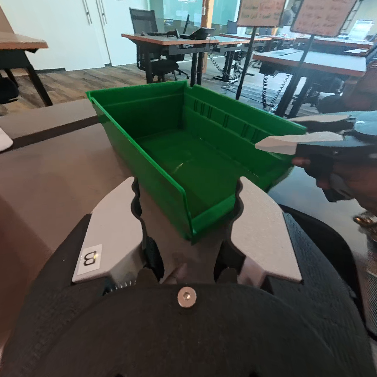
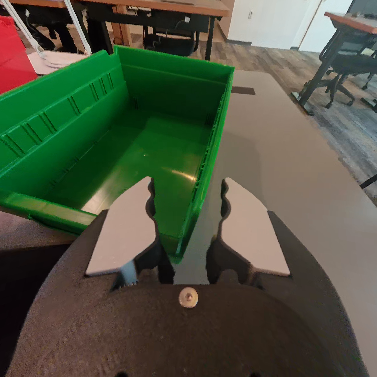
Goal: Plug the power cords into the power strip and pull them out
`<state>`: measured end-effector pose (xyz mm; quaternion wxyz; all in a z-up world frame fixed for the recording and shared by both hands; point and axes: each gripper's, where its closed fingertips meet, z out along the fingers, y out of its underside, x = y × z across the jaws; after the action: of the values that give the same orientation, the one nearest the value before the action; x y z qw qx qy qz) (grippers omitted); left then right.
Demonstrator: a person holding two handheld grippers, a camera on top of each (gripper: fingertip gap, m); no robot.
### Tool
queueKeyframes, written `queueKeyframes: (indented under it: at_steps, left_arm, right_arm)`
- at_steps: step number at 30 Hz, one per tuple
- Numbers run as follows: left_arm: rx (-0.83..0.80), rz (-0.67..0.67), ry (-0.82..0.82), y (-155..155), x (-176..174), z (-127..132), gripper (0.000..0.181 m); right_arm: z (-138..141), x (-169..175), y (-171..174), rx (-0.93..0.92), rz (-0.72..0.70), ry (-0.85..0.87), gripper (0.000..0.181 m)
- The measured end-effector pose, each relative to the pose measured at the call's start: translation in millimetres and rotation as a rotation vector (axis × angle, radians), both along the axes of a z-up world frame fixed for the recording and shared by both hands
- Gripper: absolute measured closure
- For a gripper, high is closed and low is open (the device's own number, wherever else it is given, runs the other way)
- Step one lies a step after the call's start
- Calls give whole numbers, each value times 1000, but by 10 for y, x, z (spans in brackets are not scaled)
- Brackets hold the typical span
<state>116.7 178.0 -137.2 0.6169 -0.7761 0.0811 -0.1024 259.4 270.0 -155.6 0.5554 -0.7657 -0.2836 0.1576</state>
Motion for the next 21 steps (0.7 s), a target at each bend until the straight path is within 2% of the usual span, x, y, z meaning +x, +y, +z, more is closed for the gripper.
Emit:
queueKeyframes:
  at_steps: [5, 8, 13, 17, 21]
  left_arm:
    - [88, -54, 107, -519, -218, 364, 91]
    - [93, -40, 234, -831, -522, 411, 93]
    - [-17, 85, 524, -1214, -1306, 298, 98]
    - [-168, 120, 670, -1384, -1780, 93, 101]
    - [-314, 145, 814, -1414, -2217, -174, 102]
  right_arm:
    - [279, -24, -166, 184, 104, 23, 92]
    - [435, -112, -312, 302, 196, 0, 87]
    - [492, -346, -602, 351, 382, -110, 88]
    - [489, -445, -709, 411, 429, -279, 93]
    - [276, -595, -905, 399, 602, -499, 98]
